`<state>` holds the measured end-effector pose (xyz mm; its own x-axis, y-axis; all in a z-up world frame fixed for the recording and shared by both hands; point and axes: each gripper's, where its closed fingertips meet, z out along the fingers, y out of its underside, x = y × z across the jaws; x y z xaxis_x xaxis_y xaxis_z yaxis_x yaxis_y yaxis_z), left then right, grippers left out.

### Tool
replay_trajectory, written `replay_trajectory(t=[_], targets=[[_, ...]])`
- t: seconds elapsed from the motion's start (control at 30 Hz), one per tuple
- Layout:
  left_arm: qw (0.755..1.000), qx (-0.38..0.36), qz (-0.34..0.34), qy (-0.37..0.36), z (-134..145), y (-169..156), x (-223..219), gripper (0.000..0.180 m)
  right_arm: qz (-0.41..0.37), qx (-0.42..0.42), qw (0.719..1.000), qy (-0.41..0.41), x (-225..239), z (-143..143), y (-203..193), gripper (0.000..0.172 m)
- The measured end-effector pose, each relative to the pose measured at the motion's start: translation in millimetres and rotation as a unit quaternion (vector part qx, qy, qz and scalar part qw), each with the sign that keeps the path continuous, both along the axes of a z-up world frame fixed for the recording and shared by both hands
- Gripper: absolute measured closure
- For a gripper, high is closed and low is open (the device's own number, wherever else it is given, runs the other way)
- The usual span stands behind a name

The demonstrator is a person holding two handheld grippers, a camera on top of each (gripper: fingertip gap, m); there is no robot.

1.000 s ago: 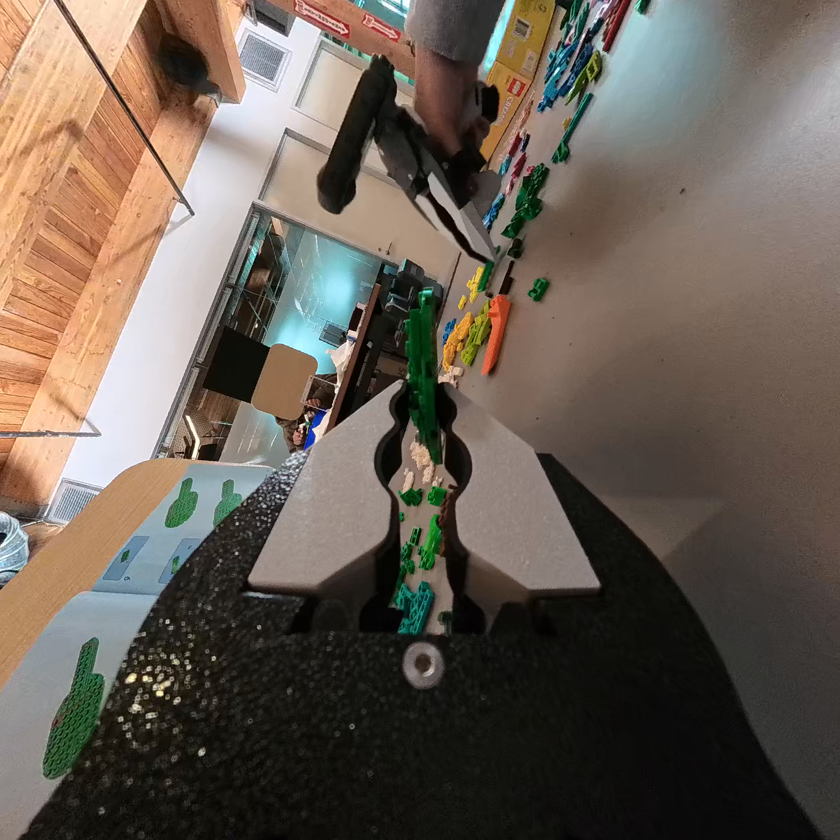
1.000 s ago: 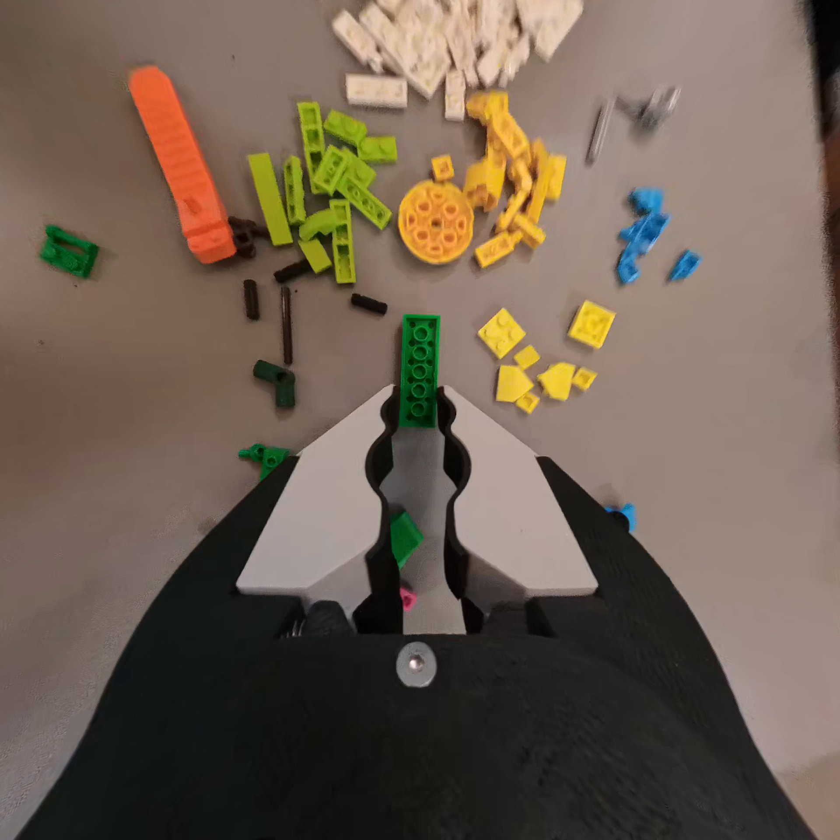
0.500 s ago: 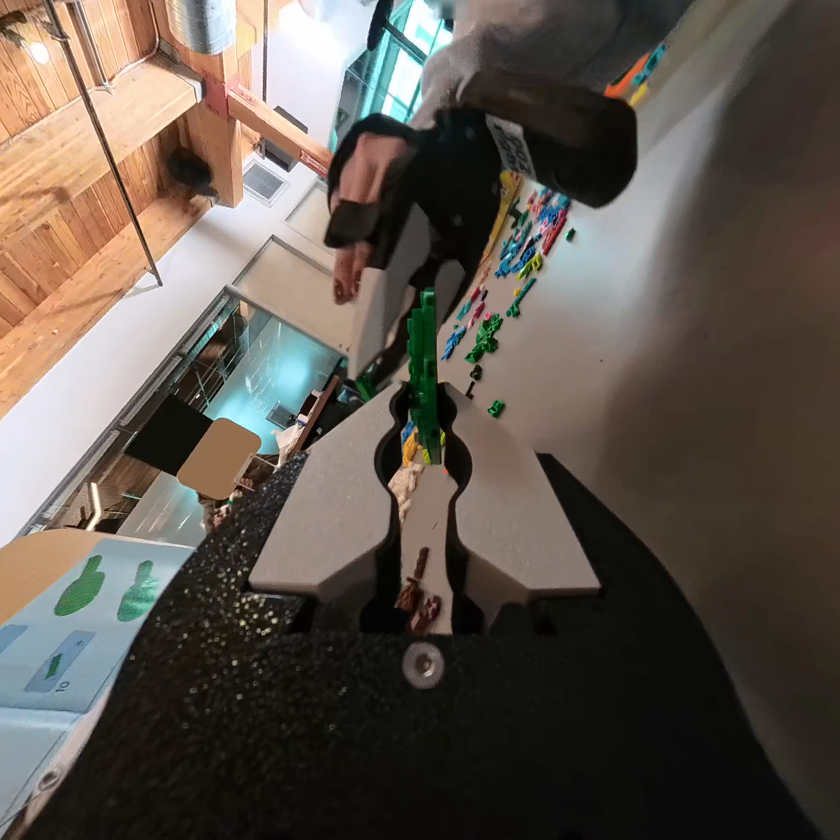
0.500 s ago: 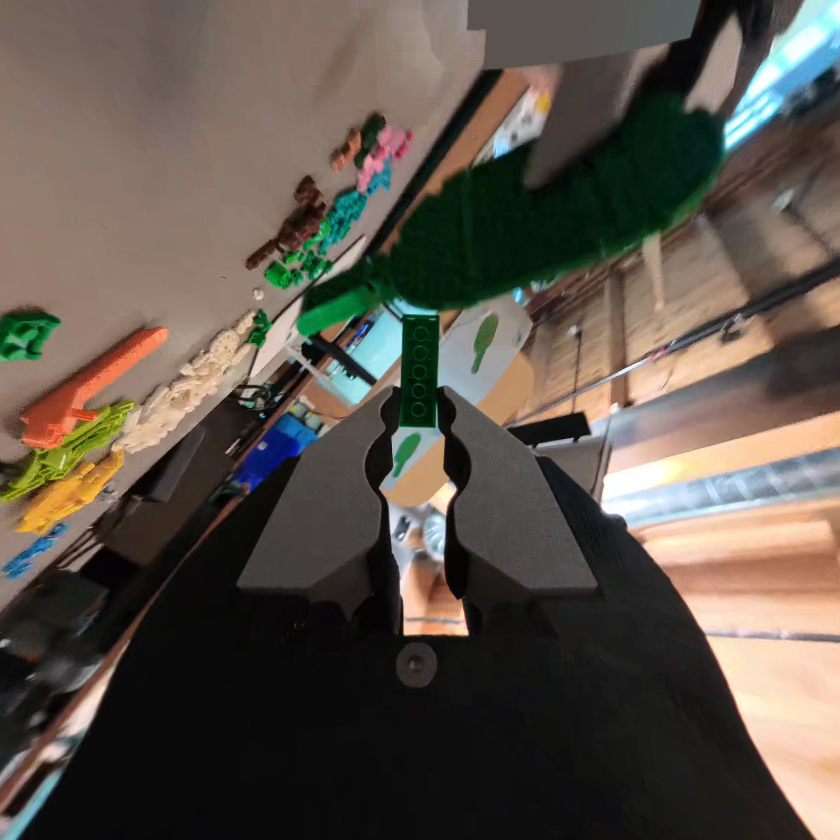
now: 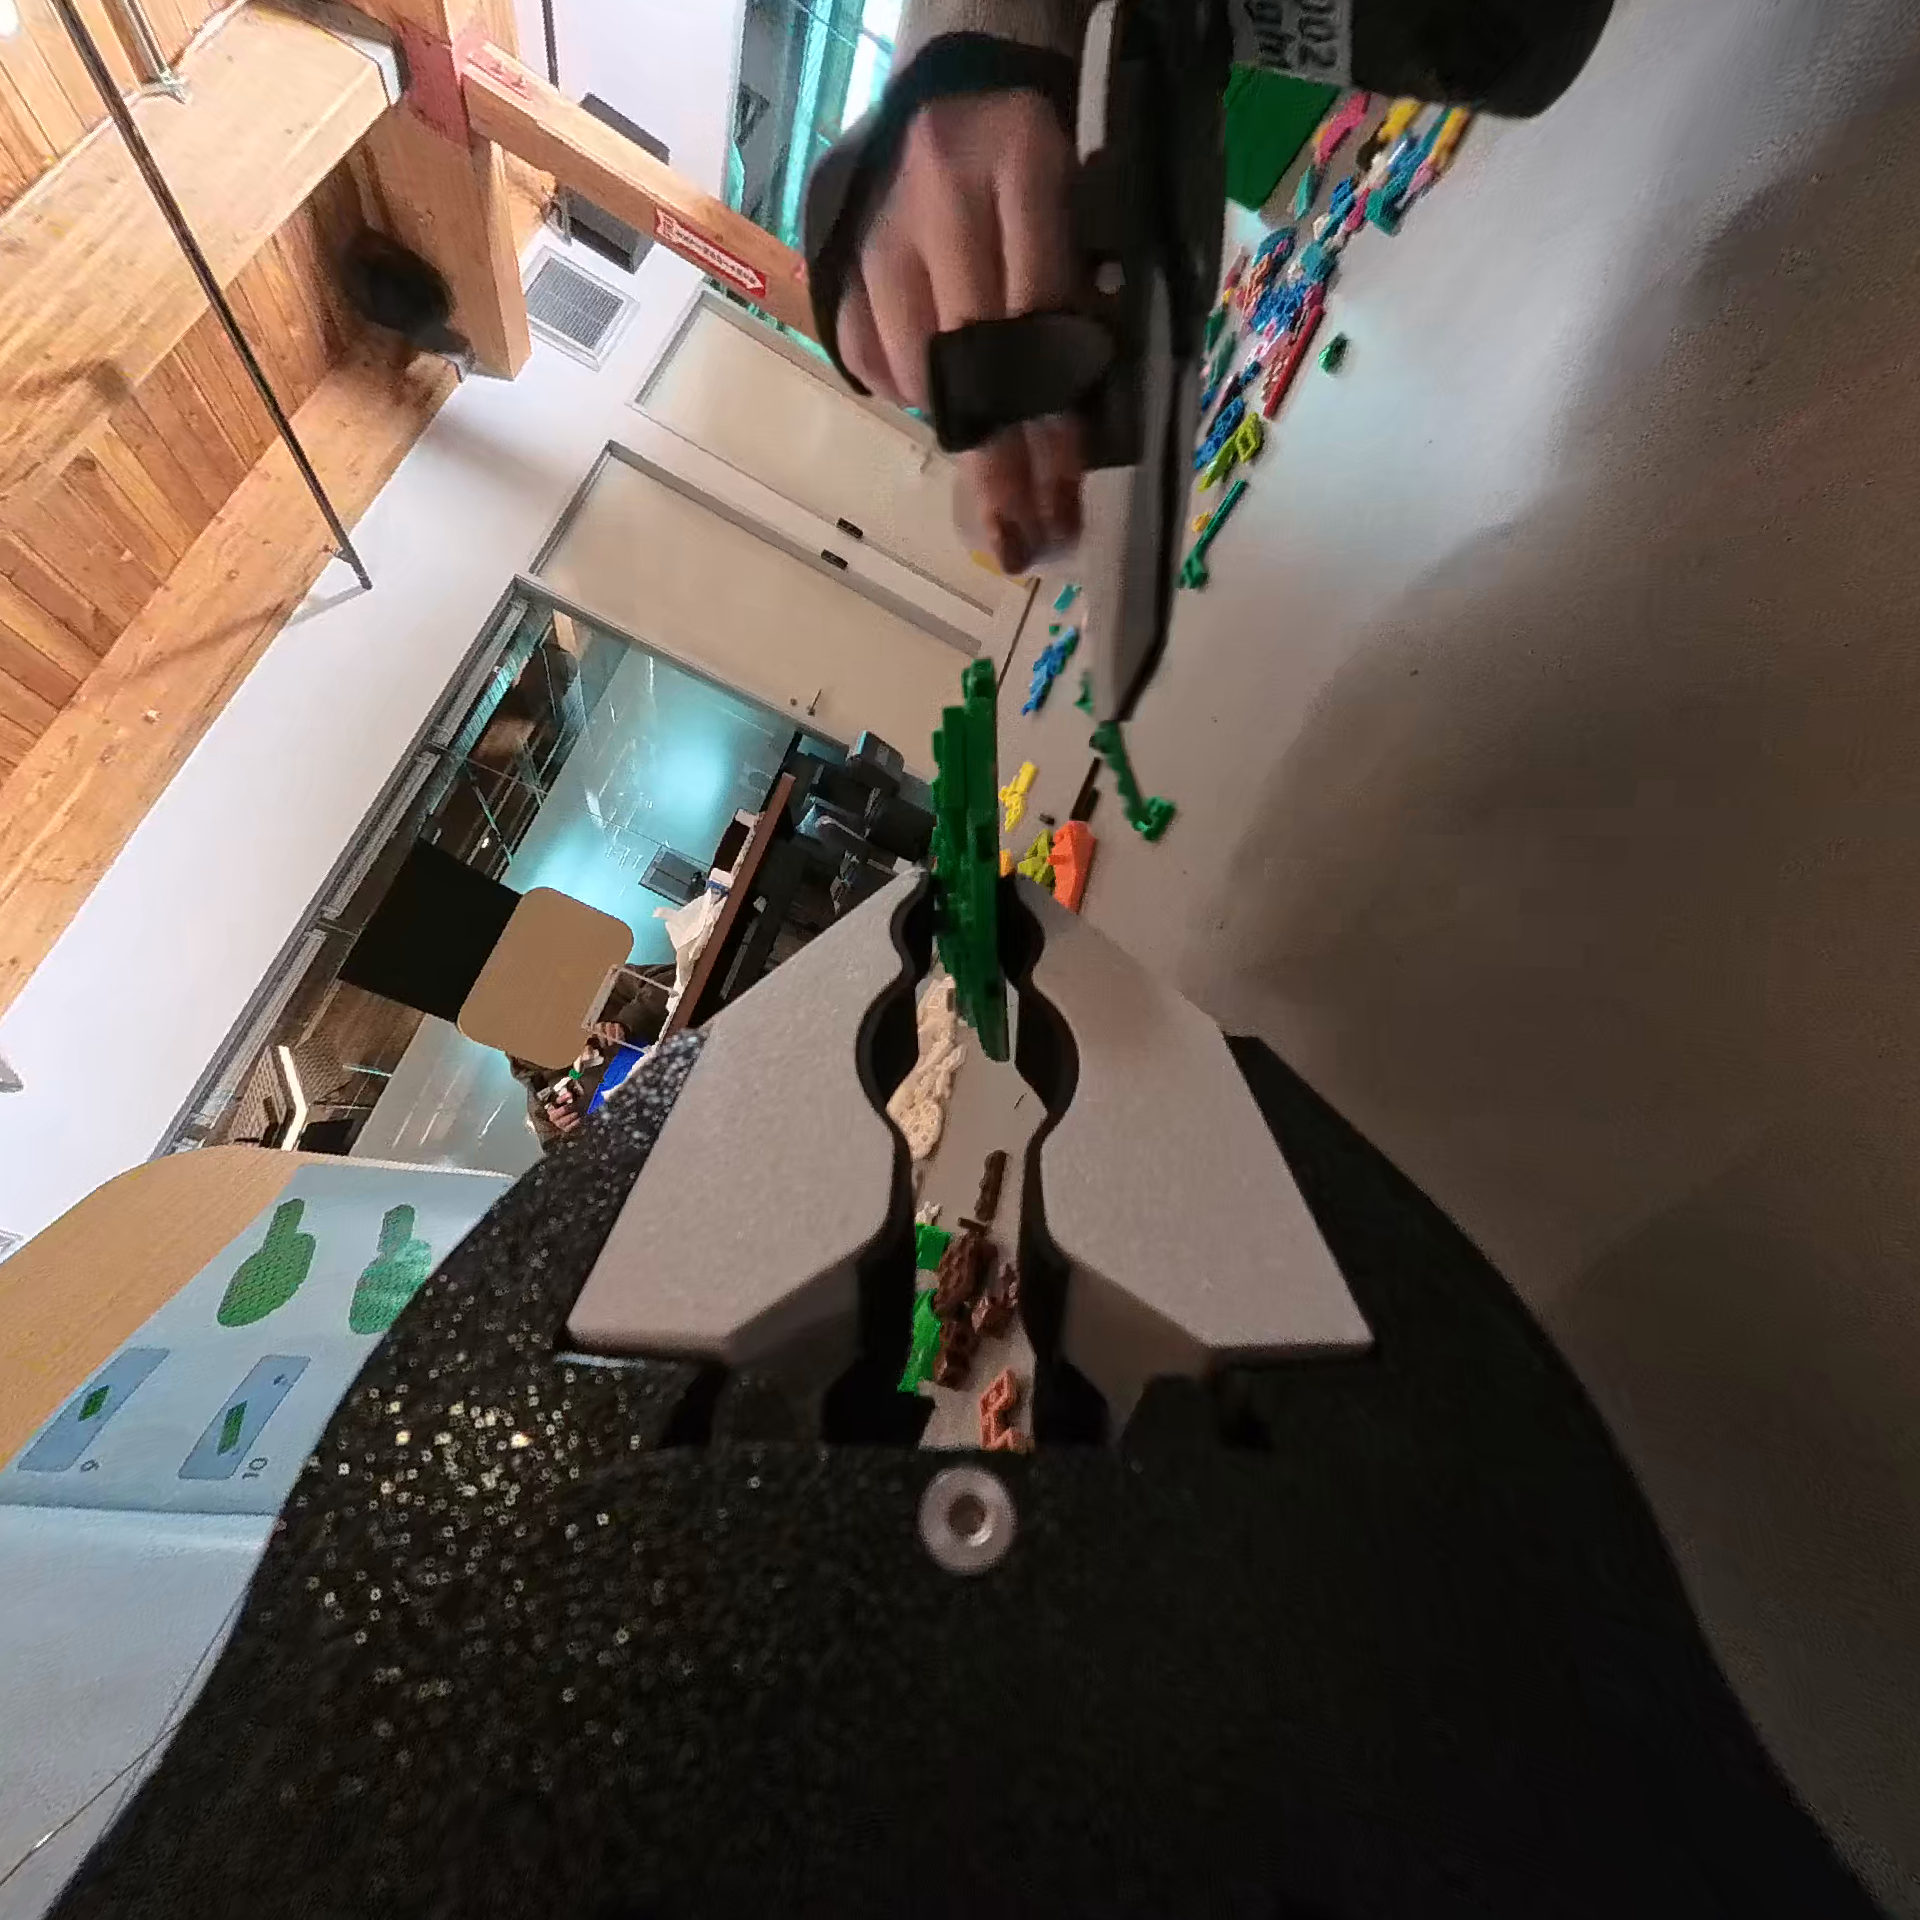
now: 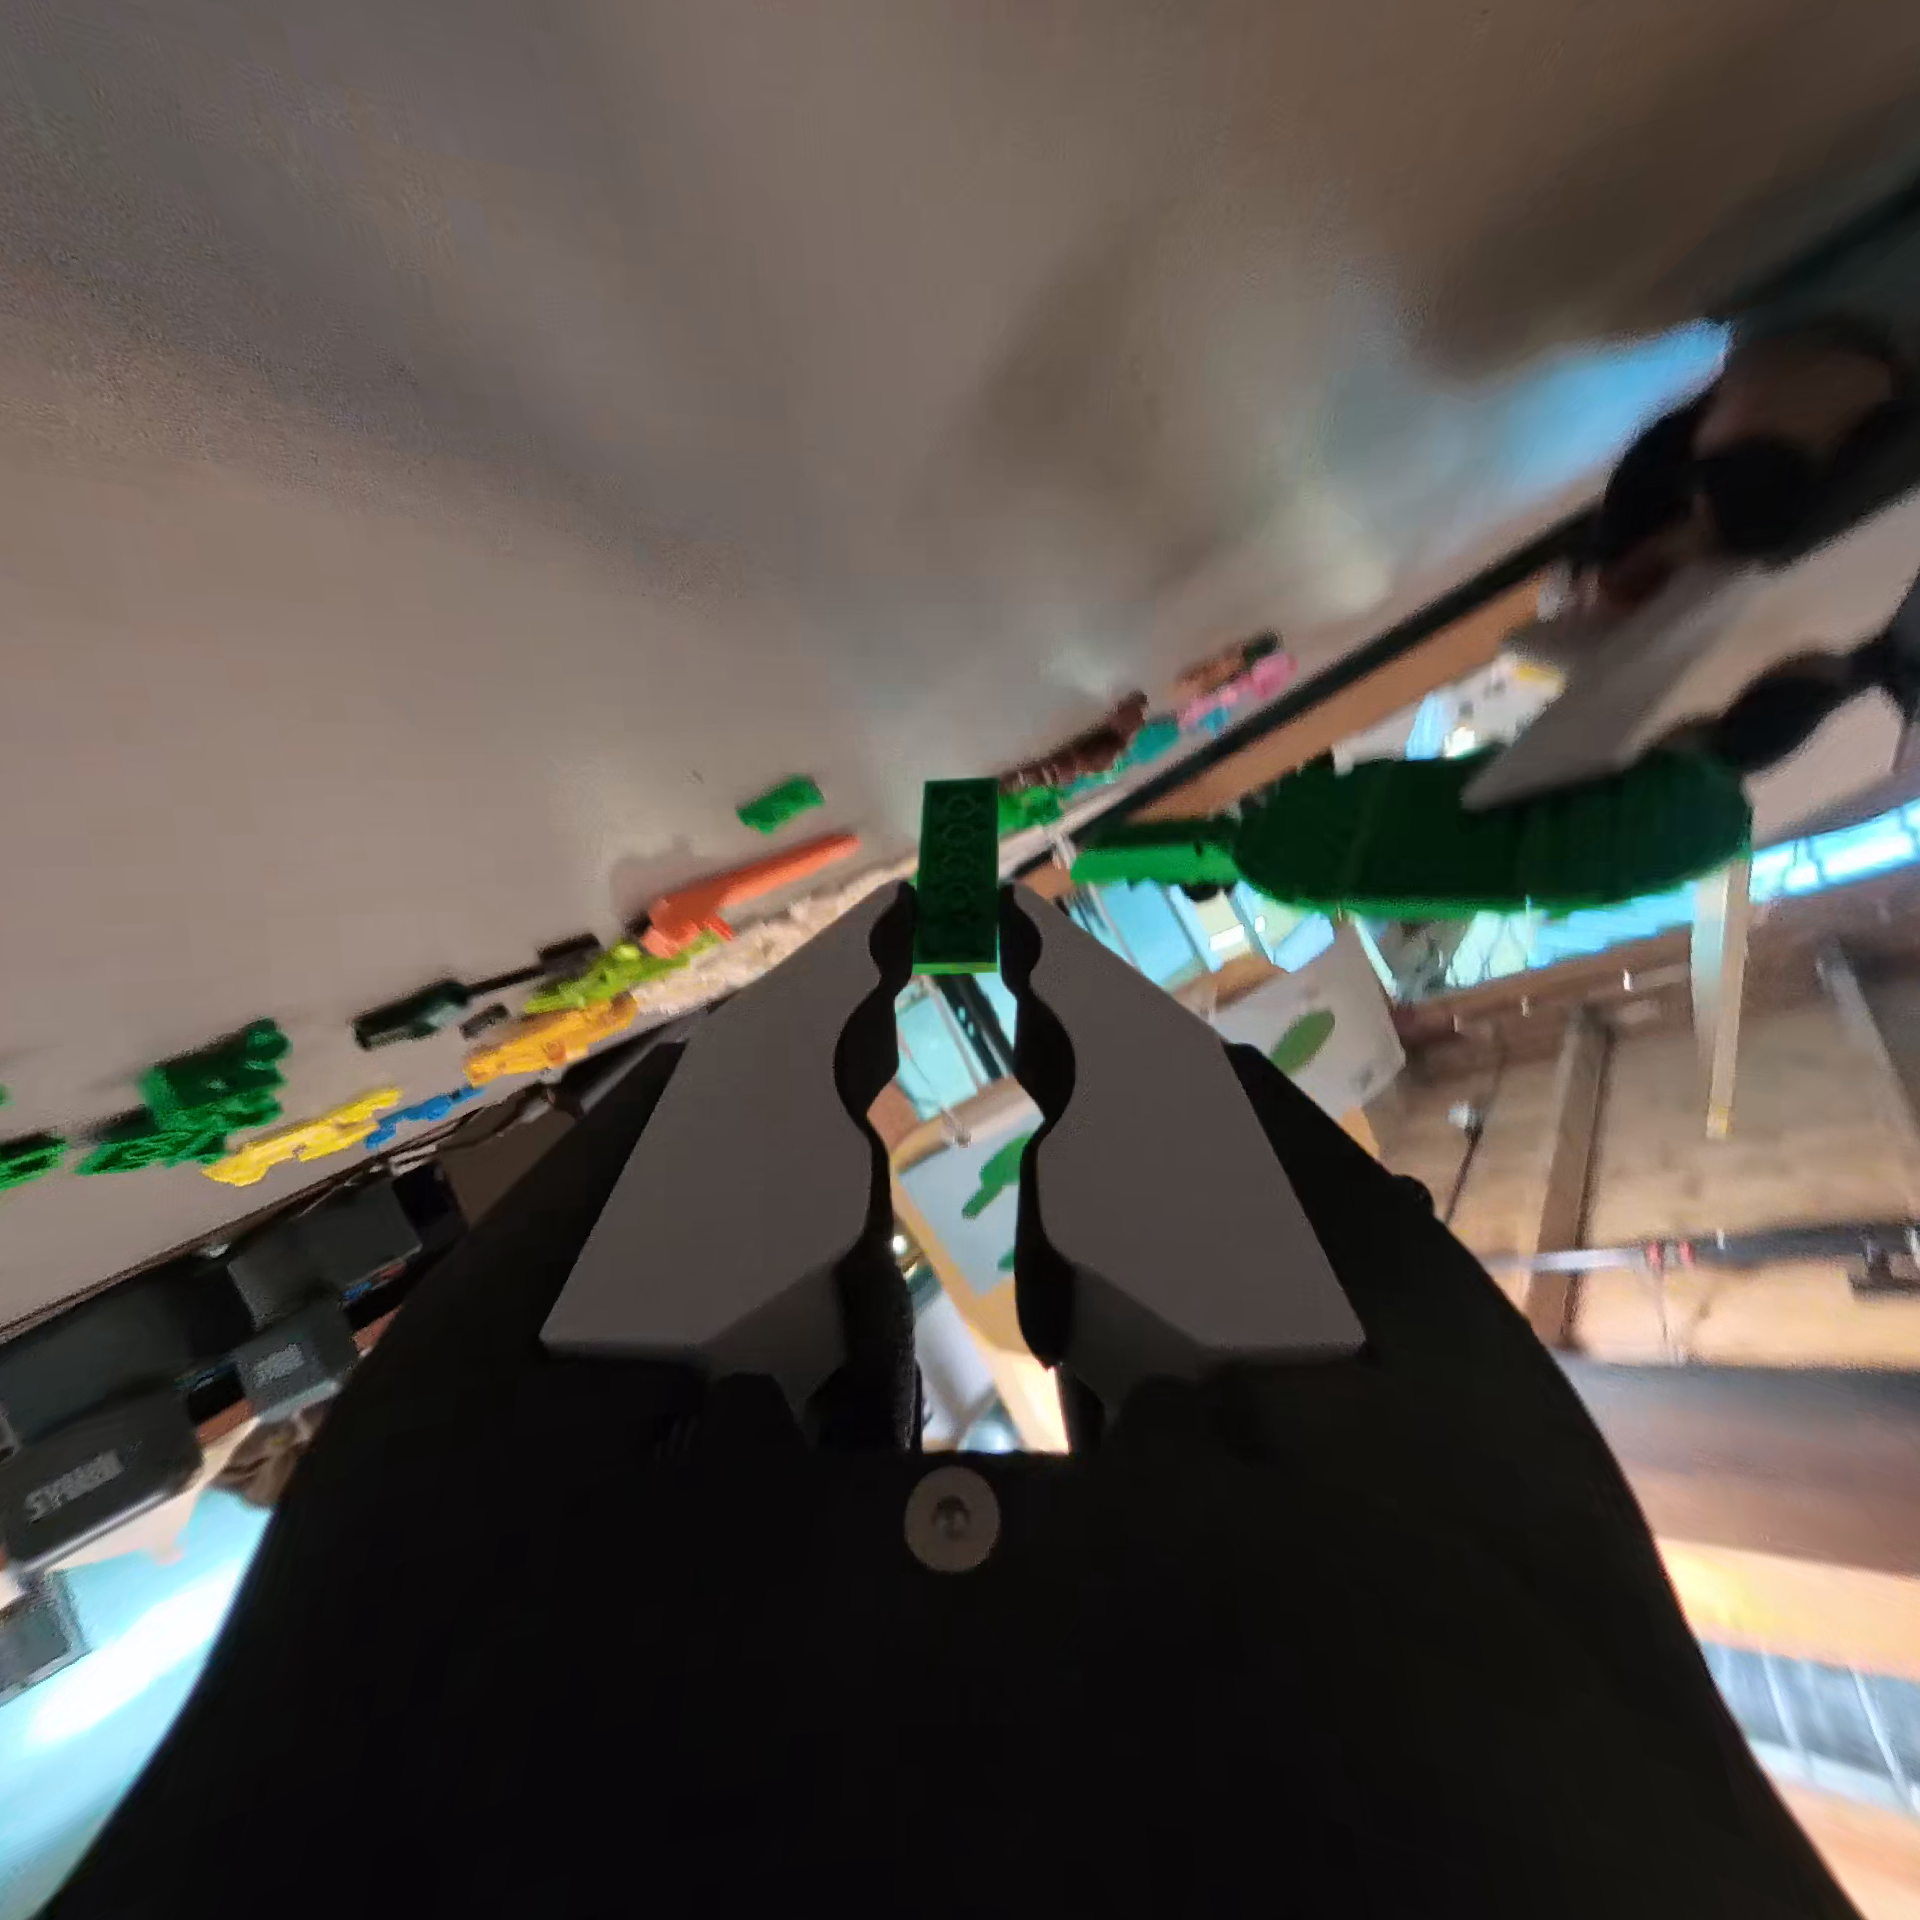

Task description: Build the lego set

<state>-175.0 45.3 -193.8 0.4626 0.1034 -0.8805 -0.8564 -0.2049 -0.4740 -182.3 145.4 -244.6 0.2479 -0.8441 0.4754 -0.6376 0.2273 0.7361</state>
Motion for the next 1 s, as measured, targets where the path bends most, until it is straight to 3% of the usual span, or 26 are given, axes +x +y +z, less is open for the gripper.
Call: replay_trajectory(t=[0.13, 0.17, 0.27, 0.33, 0.4, 0.47, 0.53, 0.63, 0.73, 0.87, 0.93, 1.0], targets=[[1.000, -0.003, -0.001, 0.002, -1.7, 0.1, 1.6, 0.171, 0.025, 0.030, 0.998, -0.048, 20.1, -19.9, -4.5, 0.158], [1.000, -0.005, -0.001, 0.004, -2.1, -0.2, 1.9, 0.171, 0.020, 0.023, 0.997, -0.071, 24.2, -22.9, -6.5, 0.165], [1.000, -0.006, -0.002, 0.012, -2.6, -1.6, 3.7, 0.171, -0.082, -0.022, 0.977, -0.193, 34.9, -25.6, -2.9, 0.147], [1.000, -0.006, -0.009, 0.017, -2.6, -1.9, 7.0, 0.171, -0.172, -0.110, 0.935, -0.289, 35.1, -8.6, -10.4, 0.129], [0.999, -0.002, -0.036, 0.021, -0.5, -1.2, 17.3, 0.171, -0.262, -0.214, 0.857, -0.390, 28.7, 15.2, -24.3, 0.114], [0.997, -0.003, -0.080, 0.022, 1.2, -0.3, 34.7, 0.171, -0.298, -0.274, 0.773, -0.488, 29.7, 37.0, -41.4, 0.105], [0.993, 0.003, -0.116, 0.020, 6.9, 0.3, 51.9, 0.171, -0.290, -0.289, 0.732, -0.545, 33.6, 52.7, -55.6, 0.099], [0.989, 0.011, -0.147, 0.009, 14.5, 1.0, 69.5, 0.171, -0.301, -0.238, 0.729, -0.567, 41.3, 46.8, -59.5, 0.101], [0.985, 0.018, -0.170, -0.001, 20.7, 0.2, 80.6, 0.171, -0.310, -0.179, 0.734, -0.578, 52.5, 31.9, -57.7, 0.116], [0.981, 0.015, -0.193, -0.002, 26.1, 0.0, 92.9, 0.171, -0.358, -0.123, 0.660, -0.649, 71.8, 29.2, -53.3, 0.135], [0.980, 0.010, -0.200, 0.014, 25.0, 3.1, 99.9, 0.171, -0.378, -0.099, 0.618, -0.682, 79.0, 32.0, -50.0, 0.154], [0.980, 0.012, -0.198, 0.018, 24.8, 7.1, 102.9, 0.170, -0.393, -0.073, 0.589, -0.702, 85.6, 31.2, -44.2, 0.154]])
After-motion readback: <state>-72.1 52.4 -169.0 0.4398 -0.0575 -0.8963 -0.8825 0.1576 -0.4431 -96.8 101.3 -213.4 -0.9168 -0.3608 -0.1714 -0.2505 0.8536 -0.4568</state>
